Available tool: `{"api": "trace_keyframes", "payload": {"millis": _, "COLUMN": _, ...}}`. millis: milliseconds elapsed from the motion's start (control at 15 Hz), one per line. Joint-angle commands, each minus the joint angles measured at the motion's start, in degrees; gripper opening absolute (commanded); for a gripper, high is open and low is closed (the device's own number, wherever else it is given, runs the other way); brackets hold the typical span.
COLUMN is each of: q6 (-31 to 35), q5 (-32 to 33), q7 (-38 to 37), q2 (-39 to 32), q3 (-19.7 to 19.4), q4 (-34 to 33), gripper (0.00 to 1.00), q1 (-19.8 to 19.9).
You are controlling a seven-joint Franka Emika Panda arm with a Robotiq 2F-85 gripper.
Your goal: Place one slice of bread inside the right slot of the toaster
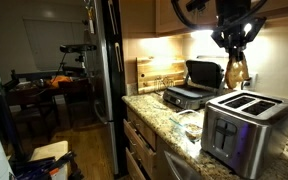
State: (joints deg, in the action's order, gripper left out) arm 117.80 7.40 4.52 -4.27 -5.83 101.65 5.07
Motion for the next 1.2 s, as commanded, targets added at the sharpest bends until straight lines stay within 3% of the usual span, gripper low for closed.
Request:
{"api": "trace_keyframes", "payload": {"millis": 0, "q6": -2.41, "q5": -0.69, "q7": 1.04, "q2": -2.15, "q3": 0.42, "q4": -3.45, "gripper": 0.08, "q1": 0.12}}
{"api": "trace_keyframes", "payload": {"millis": 1133, "q6": -7.6, "q5": -1.47, "q7": 0.87, "q2": -13.48, "q3": -0.2, "q4": -14.48, "gripper": 0.08, "q1": 1.87}}
